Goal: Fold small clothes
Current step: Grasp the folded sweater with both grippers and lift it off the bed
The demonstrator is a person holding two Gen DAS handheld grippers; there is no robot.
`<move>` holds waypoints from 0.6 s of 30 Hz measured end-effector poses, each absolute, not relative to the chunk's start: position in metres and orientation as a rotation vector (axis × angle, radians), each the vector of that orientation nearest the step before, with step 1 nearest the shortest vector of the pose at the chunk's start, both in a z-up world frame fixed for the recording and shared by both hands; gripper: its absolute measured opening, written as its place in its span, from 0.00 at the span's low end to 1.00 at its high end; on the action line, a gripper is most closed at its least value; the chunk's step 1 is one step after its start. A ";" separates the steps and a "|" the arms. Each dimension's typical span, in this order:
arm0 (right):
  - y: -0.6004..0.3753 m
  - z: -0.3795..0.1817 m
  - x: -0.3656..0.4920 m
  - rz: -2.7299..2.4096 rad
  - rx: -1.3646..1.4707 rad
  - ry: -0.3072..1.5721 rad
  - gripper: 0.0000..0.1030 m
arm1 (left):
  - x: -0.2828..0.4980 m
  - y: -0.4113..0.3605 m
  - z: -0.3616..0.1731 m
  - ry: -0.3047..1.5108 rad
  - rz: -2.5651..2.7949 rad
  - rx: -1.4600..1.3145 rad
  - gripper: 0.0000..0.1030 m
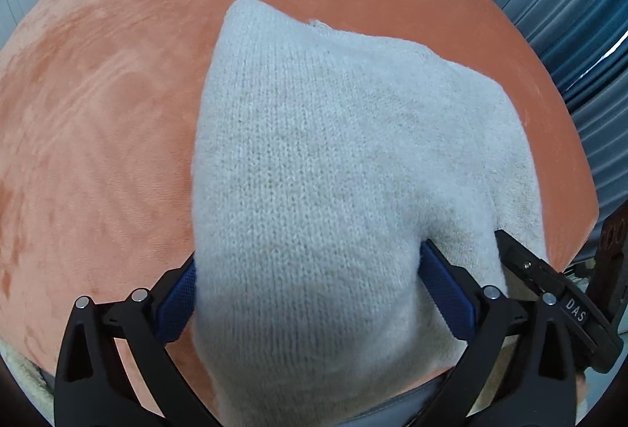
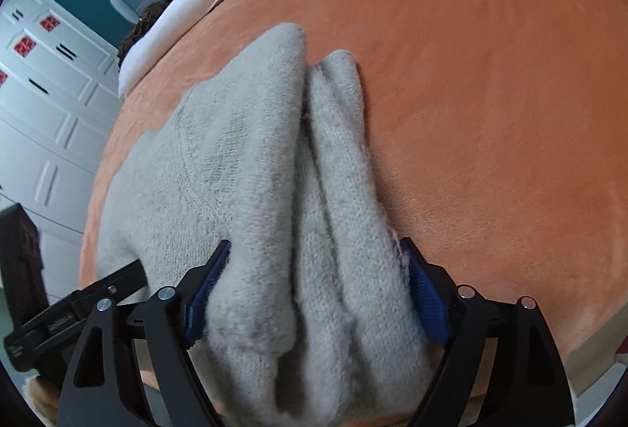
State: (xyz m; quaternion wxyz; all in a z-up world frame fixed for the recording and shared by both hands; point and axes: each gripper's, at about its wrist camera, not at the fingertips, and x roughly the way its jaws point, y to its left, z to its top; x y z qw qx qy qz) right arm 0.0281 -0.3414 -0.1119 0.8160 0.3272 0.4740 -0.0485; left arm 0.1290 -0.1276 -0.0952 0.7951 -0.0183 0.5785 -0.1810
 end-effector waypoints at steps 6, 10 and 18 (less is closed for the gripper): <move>-0.339 -0.113 0.035 -0.068 0.687 0.987 0.71 | 0.138 -0.117 -0.110 1.291 -0.459 -0.157 0.96; -0.329 -0.106 0.042 -0.034 0.735 0.973 0.47 | 0.132 -0.118 -0.092 1.280 -0.501 -0.136 0.71; -0.324 -0.033 0.013 -0.032 0.775 0.834 0.37 | 0.105 -0.128 -0.006 1.156 -0.674 -0.141 0.47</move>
